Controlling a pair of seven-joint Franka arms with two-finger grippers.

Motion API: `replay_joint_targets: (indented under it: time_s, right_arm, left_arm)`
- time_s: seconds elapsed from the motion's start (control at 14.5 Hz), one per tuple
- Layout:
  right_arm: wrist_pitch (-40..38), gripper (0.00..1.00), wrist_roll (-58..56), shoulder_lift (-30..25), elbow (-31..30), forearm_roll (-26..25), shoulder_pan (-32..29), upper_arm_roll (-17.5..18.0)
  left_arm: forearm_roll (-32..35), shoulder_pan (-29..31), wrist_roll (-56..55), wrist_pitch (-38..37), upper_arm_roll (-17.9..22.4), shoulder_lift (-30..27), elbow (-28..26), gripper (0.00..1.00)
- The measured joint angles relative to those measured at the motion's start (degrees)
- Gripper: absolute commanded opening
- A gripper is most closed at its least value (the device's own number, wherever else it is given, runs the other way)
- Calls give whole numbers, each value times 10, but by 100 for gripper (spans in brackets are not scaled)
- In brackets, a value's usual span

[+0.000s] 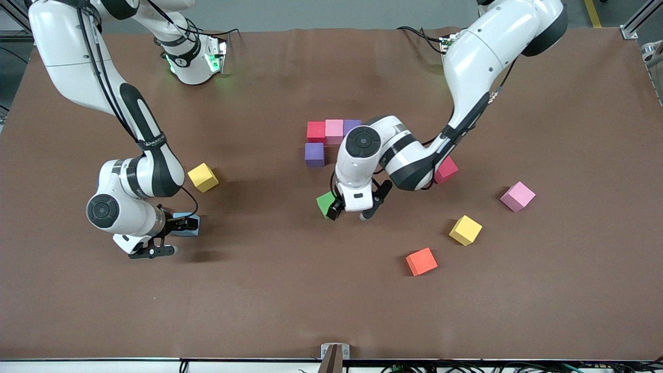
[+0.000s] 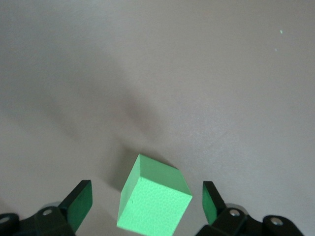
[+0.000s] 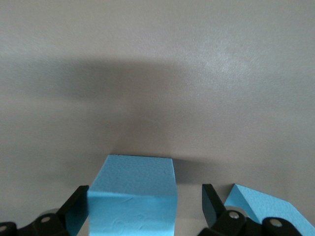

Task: Arrange 11 blocks into digit 3

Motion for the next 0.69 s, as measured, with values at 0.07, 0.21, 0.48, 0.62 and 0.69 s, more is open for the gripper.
replay_joint_targets:
  time_s: [0.07, 0.21, 0.48, 0.62, 0.69]
  right_arm:
    - [8, 79, -2, 1, -6, 0, 0, 0]
    - [15, 50, -2, 2, -17, 0, 0, 1]
    - [6, 34, -2, 0, -20, 0, 0, 8]
    - [-21, 34, -2, 0, -5, 0, 0, 16]
    - [-34, 34, -2, -1, 5, 0, 1, 21]
  left_arm:
    - [0, -15, 23, 0, 12, 8, 11, 99]
    - [0, -28, 78, 1, 18, 27, 35, 99]
    - [0, -29, 133, 21, 18, 56, 50, 99]
    - [0, -32, 138, 32, 18, 63, 51, 99]
    - [0, -34, 141, 37, 18, 65, 51, 99]
